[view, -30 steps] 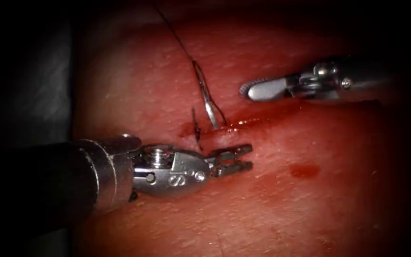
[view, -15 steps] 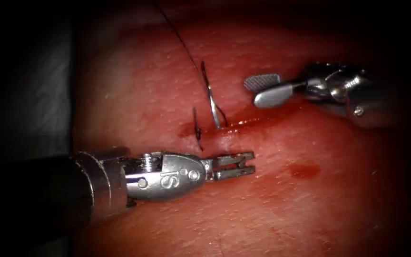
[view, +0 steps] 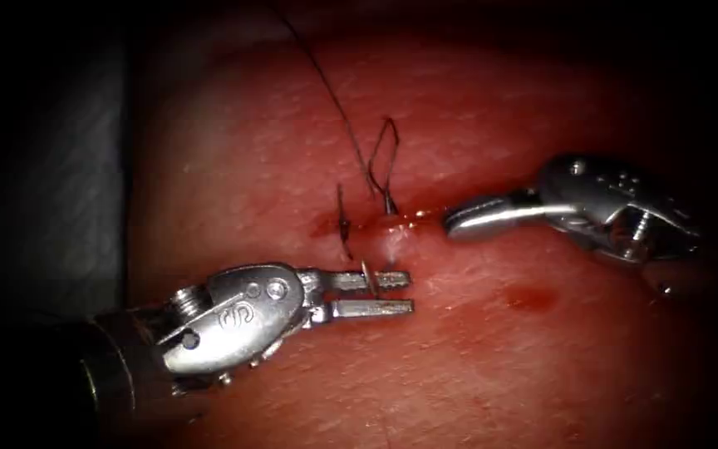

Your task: Wound Closure

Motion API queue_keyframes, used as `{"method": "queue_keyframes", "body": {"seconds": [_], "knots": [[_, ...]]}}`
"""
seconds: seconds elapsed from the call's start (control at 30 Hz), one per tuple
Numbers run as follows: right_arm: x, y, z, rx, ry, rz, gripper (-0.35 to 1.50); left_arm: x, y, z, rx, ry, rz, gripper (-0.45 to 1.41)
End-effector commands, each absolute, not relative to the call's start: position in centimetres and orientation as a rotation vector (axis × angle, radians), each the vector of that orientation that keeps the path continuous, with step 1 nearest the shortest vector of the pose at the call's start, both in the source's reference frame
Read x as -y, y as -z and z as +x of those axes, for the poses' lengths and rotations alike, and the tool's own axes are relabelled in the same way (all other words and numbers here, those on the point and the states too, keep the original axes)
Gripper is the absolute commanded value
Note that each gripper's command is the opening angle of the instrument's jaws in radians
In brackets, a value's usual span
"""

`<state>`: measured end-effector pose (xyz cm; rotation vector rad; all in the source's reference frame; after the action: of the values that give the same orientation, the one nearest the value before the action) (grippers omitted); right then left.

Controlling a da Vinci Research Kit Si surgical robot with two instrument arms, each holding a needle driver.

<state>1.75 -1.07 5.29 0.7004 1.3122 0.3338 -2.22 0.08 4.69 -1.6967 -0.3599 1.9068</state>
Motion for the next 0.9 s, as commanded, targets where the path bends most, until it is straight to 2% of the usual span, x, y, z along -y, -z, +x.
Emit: {"method": "queue_keyframes", "body": {"seconds": [0.03,0.13,0.23,0.33,0.47,0.7,0.9], "knots": [[1.18,-5.35,1.82,-1.317,-0.317,0.691,-0.16,-0.08,-4.73,-2.27,0.376,-1.887,-1.698,-0.45],[1.21,-5.33,1.85,-1.322,-0.284,0.667,-0.15,-0.11,-4.66,-2.25,0.428,-1.820,-1.709,-0.45],[1.26,-5.33,1.91,-1.308,-0.262,0.659,-0.32,-0.14,-4.60,-2.25,0.481,-1.734,-1.712,-0.45],[1.34,-5.39,1.99,-1.283,-0.241,0.658,-0.28,-0.18,-4.57,-2.25,0.508,-1.704,-1.715,-0.45],[1.44,-5.50,2.08,-1.258,-0.222,0.648,-0.35,-0.20,-4.53,-2.23,0.549,-1.657,-1.717,-0.45],[1.53,-5.70,2.22,-1.211,-0.197,0.633,-0.35,-0.14,-4.42,-2.21,0.613,-1.592,-1.713,-0.45],[1.52,-5.85,2.21,-1.193,-0.196,0.616,-0.35,-0.06,-4.28,-2.23,0.667,-1.567,-1.721,-0.45]]}}
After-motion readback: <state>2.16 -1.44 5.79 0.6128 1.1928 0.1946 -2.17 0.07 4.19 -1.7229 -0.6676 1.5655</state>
